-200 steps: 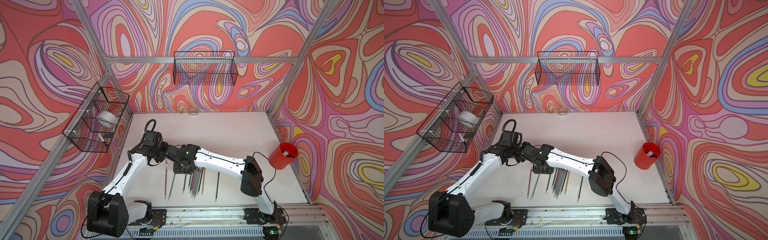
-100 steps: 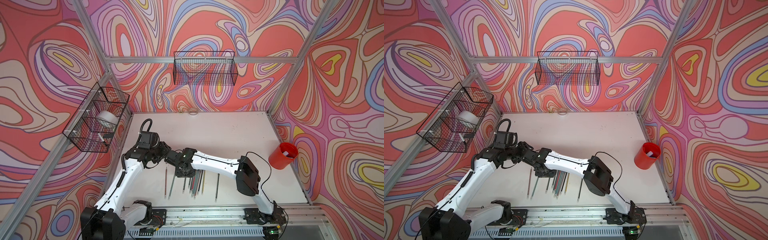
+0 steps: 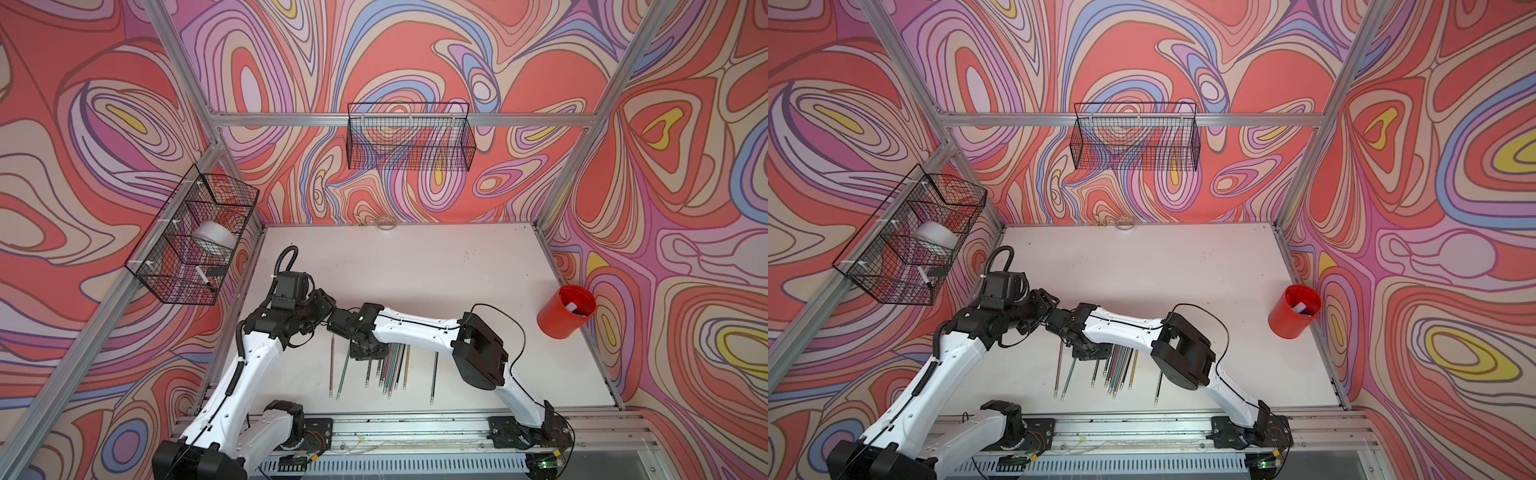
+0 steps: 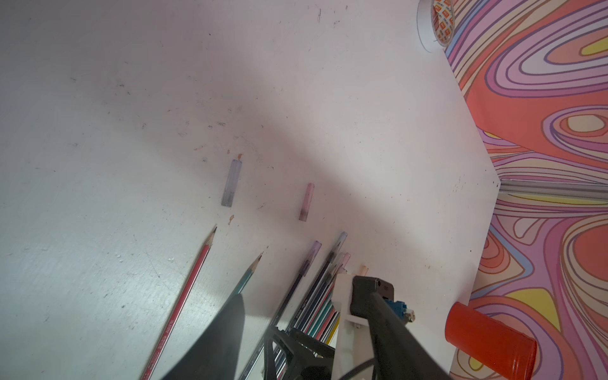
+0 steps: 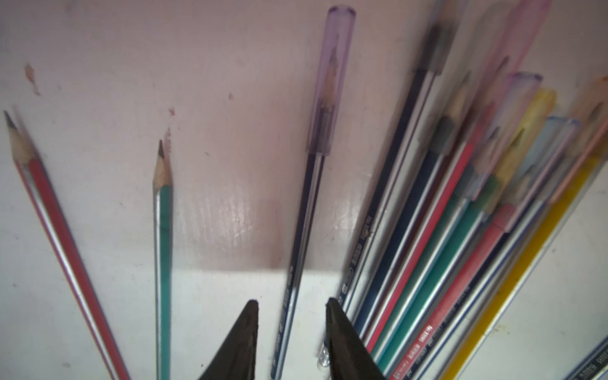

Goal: Remove the protective cover of the pencils
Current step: Pick up the pencil from the center of the board.

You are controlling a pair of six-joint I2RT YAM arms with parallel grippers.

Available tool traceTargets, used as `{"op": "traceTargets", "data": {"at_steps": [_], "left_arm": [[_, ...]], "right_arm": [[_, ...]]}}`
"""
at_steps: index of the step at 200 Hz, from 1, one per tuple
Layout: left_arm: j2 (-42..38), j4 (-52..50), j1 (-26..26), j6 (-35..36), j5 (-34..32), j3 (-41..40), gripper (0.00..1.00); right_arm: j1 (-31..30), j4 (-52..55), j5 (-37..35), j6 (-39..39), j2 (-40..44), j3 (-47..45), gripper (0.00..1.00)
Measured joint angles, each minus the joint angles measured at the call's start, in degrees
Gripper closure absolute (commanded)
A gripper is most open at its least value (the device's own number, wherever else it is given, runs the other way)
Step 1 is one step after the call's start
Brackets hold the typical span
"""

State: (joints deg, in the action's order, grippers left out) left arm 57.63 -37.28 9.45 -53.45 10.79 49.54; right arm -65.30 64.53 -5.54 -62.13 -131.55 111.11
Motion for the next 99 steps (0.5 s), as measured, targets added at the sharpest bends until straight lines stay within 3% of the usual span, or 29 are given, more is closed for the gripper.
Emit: {"op": "traceTargets", "data": {"at_steps": [99], "left_arm": [[-8.4,-3.2,-6.1,-1.2,-1.8,-4.8,0.35]], "right_arm": [[0.7,0.3,-0.7,0.0,-3.4,1.9,0.7]]}}
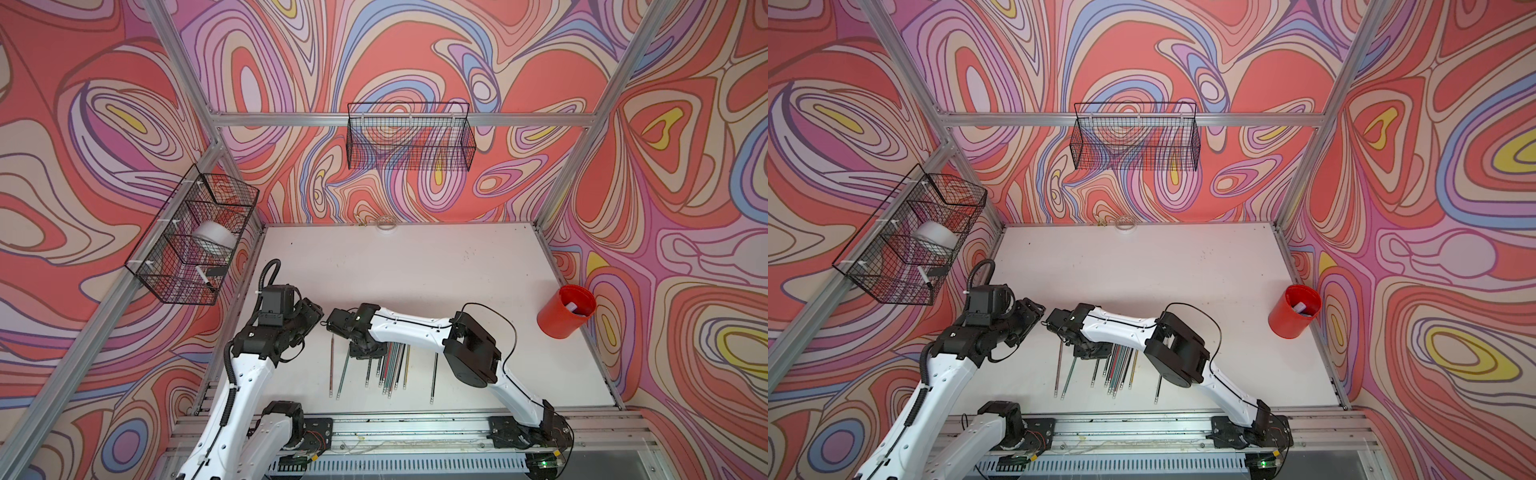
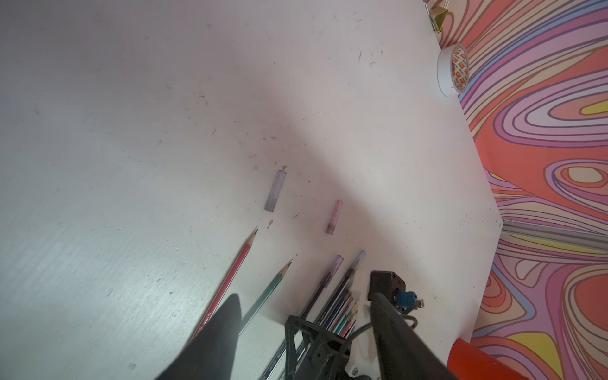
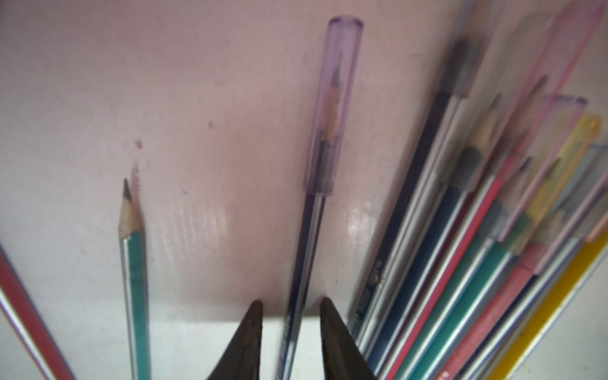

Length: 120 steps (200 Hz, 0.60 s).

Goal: Remove the protective cover of the pencils
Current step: Pick up the pencil from the center of the board.

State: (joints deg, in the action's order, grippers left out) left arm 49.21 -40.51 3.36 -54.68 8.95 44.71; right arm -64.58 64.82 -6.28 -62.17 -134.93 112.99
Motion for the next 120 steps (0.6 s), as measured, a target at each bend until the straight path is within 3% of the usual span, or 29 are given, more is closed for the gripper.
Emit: {"op": "traceTargets", "data": {"at_steps": [53,78,120], "left_arm": [[-2.2,-3.6,-1.2,0.5,0.2,0.1,0.33],[-2.2,-6.3,-2.3,1.5,0.7,1.4,0.2],[-2.6,-7.3,-2.7,2.2,4.3,4.2,0.14]], "right_arm": [[0.0,-0.1,0.0,-0.3,0.0,0.0,0.79],[0.0,0.0,0.1,0.0,-0.6,0.8,0.84],[0.0,-0.5,0.1,0.0,-0.6,0.7,0.91]]}}
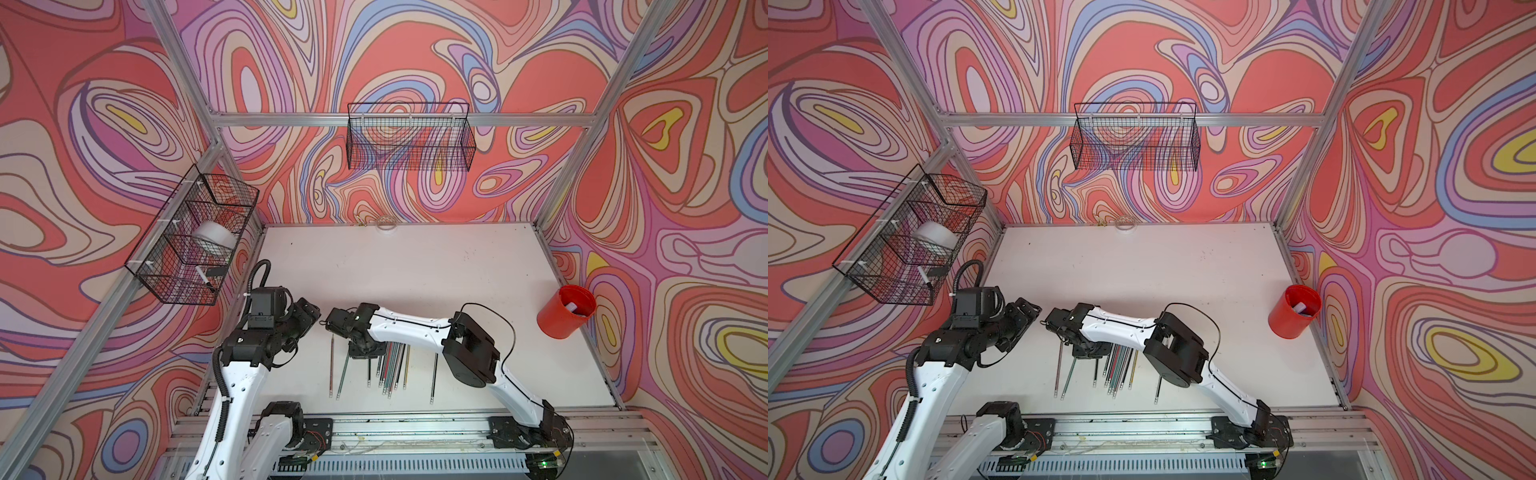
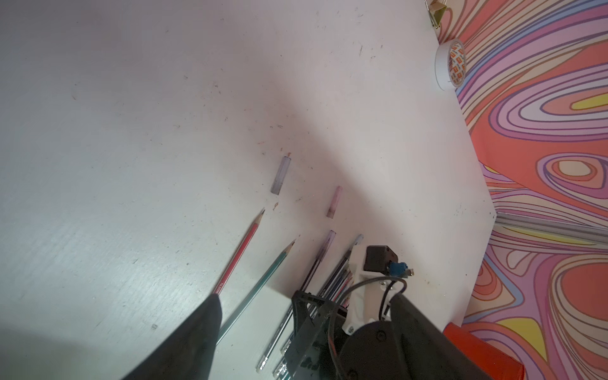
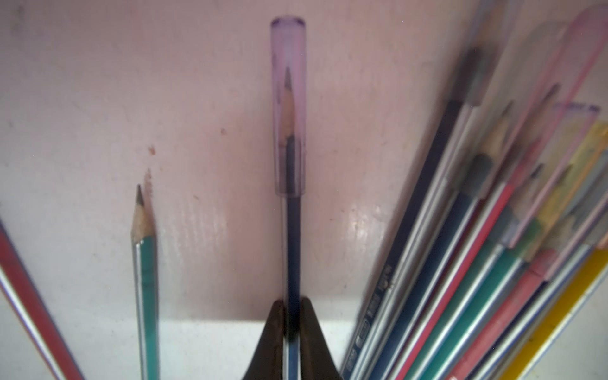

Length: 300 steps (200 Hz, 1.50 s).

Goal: Remove the protective cover of the pencils
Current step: Pick up the pencil from the center of the board, then remove the protective sleeve from the pencil.

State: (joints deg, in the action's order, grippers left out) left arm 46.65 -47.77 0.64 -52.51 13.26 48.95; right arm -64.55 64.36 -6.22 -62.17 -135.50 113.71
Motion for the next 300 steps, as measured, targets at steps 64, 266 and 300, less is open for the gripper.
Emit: {"op": "traceTargets", "data": {"at_steps": [64,266,300], "left_arm": [[-6.9,0.0,0.0,-0.1,3.3,-0.2,0.14],[2.3,13.4,0.0,-0.4,16.5,-3.3,0.19],[3.7,13.4,0.1,1.4,16.1,-1.8,0.21]], "right_arm": [[0.0,-3.2,0.0,-0.3,4.7,-7.5,0.94],[-0.1,-46.8,10.2,9.1,29.4,-35.4,0.96],[-0.1,-51.5,10.8,10.4,32.2,-36.8,0.93]]}}
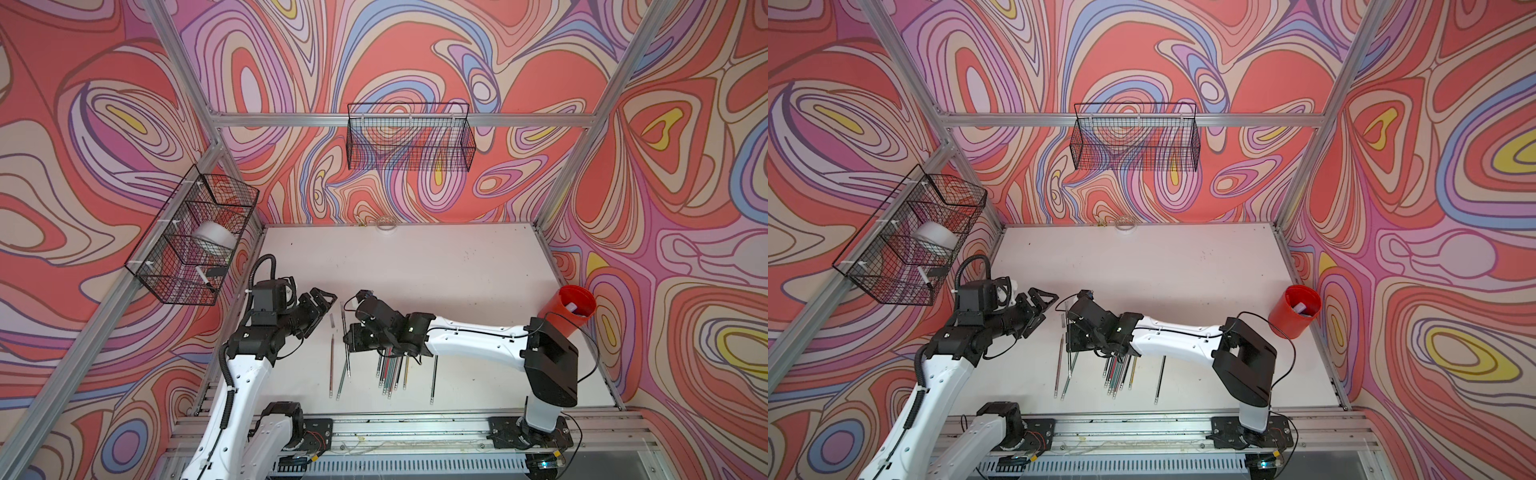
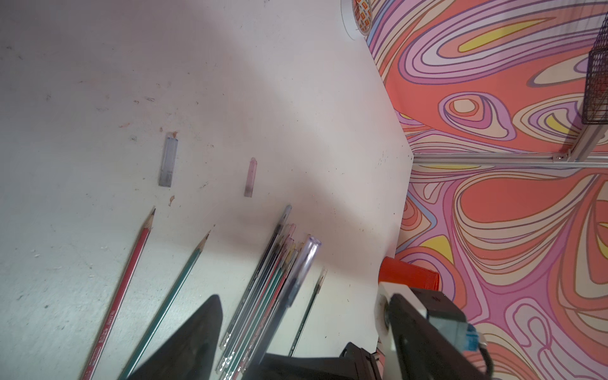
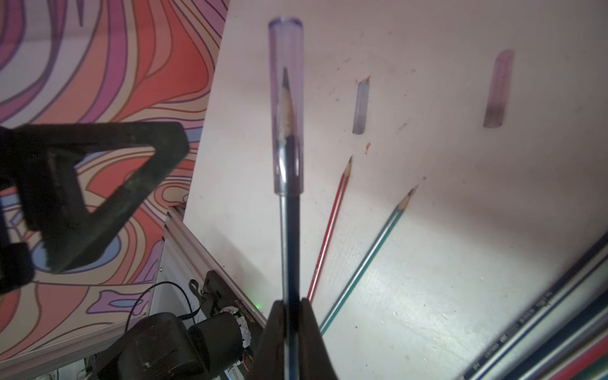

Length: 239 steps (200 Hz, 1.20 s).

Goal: Remove the protective cover of the pencils
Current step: Remove the protective sleeve from the pencil.

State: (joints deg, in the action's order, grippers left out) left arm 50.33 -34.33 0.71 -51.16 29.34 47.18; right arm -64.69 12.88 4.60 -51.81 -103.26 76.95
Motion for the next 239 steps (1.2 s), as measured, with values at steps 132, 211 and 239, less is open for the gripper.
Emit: {"op": "traceTargets", "data": {"at_steps": [132,211,239], "left_arm": [[9.4,1.7,4.2,4.7,-1.2,4.7,0.67],[9.4,1.8,4.1,7.2,-4.1,4.7,0.87],[9.4,2.1,4.1,7.9,-4.7,4.7,0.88]], "right_arm": [[0.0,-4.4,2.5,1.4,0.4,0.3,0.94],[0.1,-3.4,2.7,1.3,0.4,1.4,0.94],[0.1,-2.7,2.7,1.2,0.4,2.0,0.93]]}}
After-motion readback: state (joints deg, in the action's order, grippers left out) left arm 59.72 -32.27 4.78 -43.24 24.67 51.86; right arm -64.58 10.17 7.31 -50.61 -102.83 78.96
